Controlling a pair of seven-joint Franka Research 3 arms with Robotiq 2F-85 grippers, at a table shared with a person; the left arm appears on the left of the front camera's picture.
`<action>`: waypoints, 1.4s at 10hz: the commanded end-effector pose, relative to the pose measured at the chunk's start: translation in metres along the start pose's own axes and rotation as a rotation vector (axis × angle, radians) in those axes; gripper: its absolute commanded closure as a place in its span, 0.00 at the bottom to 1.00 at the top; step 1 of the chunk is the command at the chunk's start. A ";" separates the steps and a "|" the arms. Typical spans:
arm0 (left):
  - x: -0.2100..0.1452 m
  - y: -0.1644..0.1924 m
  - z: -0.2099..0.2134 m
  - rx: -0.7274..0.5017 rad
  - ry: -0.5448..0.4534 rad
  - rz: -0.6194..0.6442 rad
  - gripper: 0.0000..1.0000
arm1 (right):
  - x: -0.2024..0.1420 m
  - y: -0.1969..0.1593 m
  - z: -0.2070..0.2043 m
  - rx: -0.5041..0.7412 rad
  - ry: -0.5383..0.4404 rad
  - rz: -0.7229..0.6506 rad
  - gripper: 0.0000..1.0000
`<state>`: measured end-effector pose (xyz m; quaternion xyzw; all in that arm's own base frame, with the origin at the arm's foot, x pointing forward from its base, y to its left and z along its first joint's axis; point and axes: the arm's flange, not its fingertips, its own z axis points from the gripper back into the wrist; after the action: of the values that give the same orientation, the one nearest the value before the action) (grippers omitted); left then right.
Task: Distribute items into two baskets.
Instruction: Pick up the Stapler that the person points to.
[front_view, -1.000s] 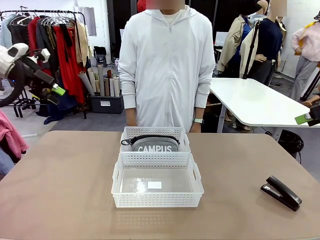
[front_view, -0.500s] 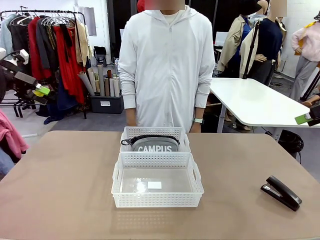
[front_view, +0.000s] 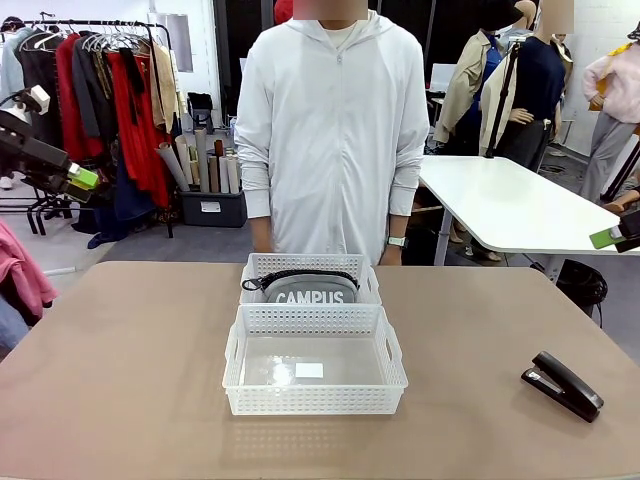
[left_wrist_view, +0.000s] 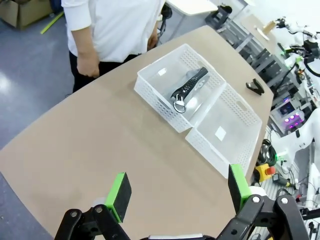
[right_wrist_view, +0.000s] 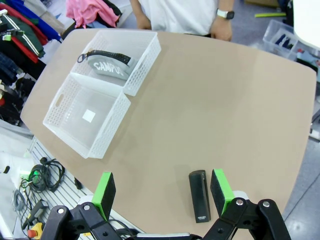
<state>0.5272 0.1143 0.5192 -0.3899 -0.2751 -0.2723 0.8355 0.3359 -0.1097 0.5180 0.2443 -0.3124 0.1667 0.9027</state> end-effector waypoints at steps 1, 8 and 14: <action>-0.007 -0.001 -0.006 0.003 -0.031 -0.021 0.00 | -0.001 0.000 0.000 0.024 -0.023 0.011 0.00; -0.007 0.002 -0.006 -0.013 -0.032 -0.040 0.00 | -0.001 0.000 0.000 0.024 -0.023 0.011 0.00; -0.004 0.002 -0.005 0.002 0.002 -0.009 0.00 | -0.001 0.000 0.000 0.024 -0.023 0.011 0.00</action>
<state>0.5274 0.1113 0.5124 -0.3877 -0.2761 -0.2774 0.8345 0.3359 -0.1097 0.5180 0.2443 -0.3124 0.1667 0.9027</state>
